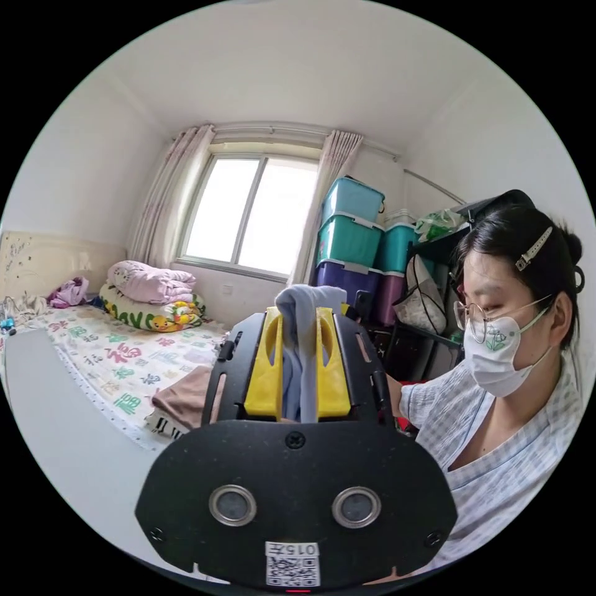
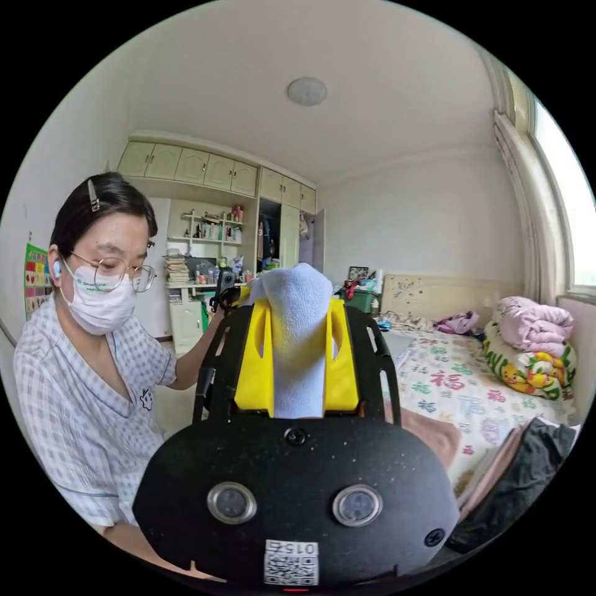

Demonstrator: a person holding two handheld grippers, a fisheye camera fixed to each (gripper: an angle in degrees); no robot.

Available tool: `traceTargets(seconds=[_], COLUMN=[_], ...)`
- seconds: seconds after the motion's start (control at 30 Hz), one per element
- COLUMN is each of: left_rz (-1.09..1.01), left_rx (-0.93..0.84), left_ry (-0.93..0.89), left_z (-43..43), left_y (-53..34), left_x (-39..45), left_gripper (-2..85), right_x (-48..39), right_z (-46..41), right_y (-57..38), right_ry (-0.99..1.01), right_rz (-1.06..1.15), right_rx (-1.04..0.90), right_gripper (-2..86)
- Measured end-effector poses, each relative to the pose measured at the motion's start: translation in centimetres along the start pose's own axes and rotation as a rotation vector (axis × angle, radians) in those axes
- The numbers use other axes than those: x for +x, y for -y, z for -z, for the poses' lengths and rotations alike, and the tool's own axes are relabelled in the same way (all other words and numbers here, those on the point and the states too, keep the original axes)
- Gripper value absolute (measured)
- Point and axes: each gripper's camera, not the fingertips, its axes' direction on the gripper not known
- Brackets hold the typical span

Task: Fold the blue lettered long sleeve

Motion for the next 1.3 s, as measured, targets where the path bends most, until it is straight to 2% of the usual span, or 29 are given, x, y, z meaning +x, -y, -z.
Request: traceTargets(seconds=[0.1,0.27,0.53,0.9,1.3], left_rz=[0.017,-0.016,-0.067,-0.031,-0.007], left_rx=[0.024,0.02,-0.104,-0.136,-0.053], left_ry=[-0.079,-0.153,-0.259,-0.343,-0.371], left_z=[-4.4,-10.2,-15.8,-16.5,-14.5], left_y=[-1.8,-4.0,-10.1,-17.5,-22.2], left_x=[-0.3,-0.6,-1.7,-0.7,0.5], left_gripper=[8.0,8.1,8.0,8.0,8.0], right_x=[-4.8,-8.4,-18.1,-32.7,-44.0], right_z=[3.5,6.0,5.6,2.8,-1.0], right_y=[-0.5,-2.8,-10.4,-16.8,-14.5], right_ry=[-0.096,-0.144,-0.228,-0.276,-0.301], right_rz=[0.046,0.008,-0.016,-0.102,-0.06], right_rx=[-0.028,-0.029,-0.026,0.024,0.063], right_gripper=[12.7,12.7,12.6,12.8,12.8])
